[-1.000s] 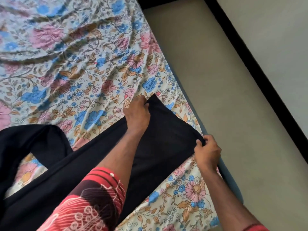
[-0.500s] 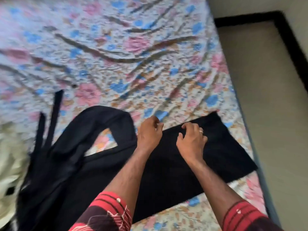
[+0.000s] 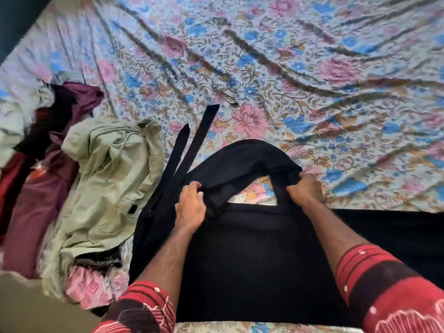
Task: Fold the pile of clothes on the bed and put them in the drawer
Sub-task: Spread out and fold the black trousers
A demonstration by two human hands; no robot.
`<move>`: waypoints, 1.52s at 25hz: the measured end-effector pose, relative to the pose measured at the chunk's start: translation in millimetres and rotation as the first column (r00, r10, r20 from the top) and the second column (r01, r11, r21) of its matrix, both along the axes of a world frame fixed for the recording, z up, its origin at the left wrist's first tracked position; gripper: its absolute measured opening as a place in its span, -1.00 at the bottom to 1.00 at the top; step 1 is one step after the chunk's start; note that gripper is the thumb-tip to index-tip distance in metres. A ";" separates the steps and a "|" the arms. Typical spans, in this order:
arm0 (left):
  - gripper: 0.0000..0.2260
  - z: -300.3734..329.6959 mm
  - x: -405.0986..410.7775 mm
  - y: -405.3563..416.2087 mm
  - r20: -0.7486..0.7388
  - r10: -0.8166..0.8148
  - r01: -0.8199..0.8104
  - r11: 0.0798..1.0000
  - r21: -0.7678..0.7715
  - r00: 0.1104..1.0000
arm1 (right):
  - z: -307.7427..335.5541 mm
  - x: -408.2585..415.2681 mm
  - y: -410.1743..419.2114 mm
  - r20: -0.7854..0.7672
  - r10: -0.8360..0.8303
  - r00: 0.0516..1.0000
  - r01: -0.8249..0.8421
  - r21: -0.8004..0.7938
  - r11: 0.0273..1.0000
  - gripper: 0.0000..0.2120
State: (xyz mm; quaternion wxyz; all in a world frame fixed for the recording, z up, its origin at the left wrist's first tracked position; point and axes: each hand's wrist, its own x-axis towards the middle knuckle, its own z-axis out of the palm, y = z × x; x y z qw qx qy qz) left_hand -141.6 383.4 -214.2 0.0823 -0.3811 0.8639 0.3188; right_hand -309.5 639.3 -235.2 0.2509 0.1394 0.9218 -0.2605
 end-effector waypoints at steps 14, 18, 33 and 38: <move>-0.73 -3.3 -69.5 41.7 0.020 -0.477 0.477 0.876 -0.069 0.879 | 17.2 20.2 101.3 -0.126 0.602 0.789 -0.521 0.383 0.763 -0.40; -0.78 -3.1 -111.6 85.5 -0.079 -0.543 0.540 0.840 -0.053 0.836 | 16.1 -8.6 114.6 -0.212 -0.400 0.892 0.337 -0.278 0.899 -0.39; 0.11 -23.9 -186.4 152.1 0.316 -0.681 0.669 0.725 0.164 0.660 | 78.3 -164.2 185.6 0.428 0.530 0.731 -0.587 0.001 0.809 -0.55; -0.07 -14.8 -198.8 189.3 0.145 -0.682 0.690 0.724 0.001 0.716 | 48.9 -162.5 216.7 -0.159 0.068 0.985 -0.075 -0.040 0.996 -0.46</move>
